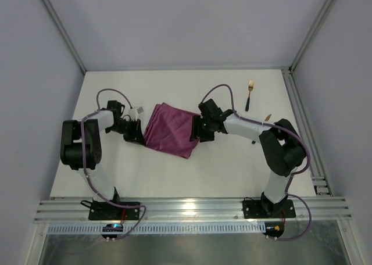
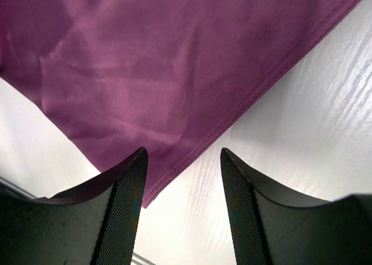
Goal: Fold the napkin into a case and place the utensils inside
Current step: Smooth out the lower triangle-folded napkin at the center of the board.
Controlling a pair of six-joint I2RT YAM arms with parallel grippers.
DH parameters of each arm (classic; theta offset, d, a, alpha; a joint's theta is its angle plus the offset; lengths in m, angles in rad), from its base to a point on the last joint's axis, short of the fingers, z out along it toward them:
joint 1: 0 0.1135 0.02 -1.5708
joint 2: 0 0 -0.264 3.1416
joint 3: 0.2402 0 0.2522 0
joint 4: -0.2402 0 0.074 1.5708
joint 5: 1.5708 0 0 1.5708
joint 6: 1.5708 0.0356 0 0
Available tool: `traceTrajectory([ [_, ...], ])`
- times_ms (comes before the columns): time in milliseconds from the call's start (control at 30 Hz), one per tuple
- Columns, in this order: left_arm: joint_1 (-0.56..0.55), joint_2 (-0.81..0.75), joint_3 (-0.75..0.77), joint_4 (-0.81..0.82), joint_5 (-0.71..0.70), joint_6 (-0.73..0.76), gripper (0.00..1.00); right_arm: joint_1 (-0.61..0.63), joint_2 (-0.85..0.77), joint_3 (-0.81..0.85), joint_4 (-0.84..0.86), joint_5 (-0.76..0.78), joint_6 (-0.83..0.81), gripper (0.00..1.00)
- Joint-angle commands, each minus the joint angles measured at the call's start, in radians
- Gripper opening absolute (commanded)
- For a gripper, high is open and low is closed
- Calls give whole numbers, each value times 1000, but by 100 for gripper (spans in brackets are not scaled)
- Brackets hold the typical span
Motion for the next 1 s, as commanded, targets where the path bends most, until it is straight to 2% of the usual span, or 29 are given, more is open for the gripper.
traceTrajectory([
  [0,5,-38,17,-111,-77,78,7,-40,-8,6,72,26,42,57],
  [100,3,-61,18,-156,-97,95,14,-82,12,6,73,17,51,54],
  [200,3,-67,17,-223,-111,123,26,-102,29,45,28,47,10,52],
  [233,2,-71,23,-239,-123,152,33,-107,44,59,11,56,-1,52],
  [400,3,-114,84,-357,-148,202,50,-136,84,122,-34,53,-52,50],
  [467,3,-142,130,-351,-166,186,51,-165,98,133,-29,43,-56,48],
  [567,0,-147,199,-248,-202,112,49,-195,116,141,-14,11,-58,45],
  [667,-17,-102,286,-191,-197,69,41,-208,147,171,-13,-14,-70,43],
  [733,-70,-42,374,-147,-206,54,36,-208,170,191,-19,-35,-76,42],
  [900,-171,127,558,-101,-245,54,38,-208,207,210,-20,-52,-73,41],
  [967,-213,178,609,-96,-269,57,39,-209,207,207,-17,-49,-70,37],
])
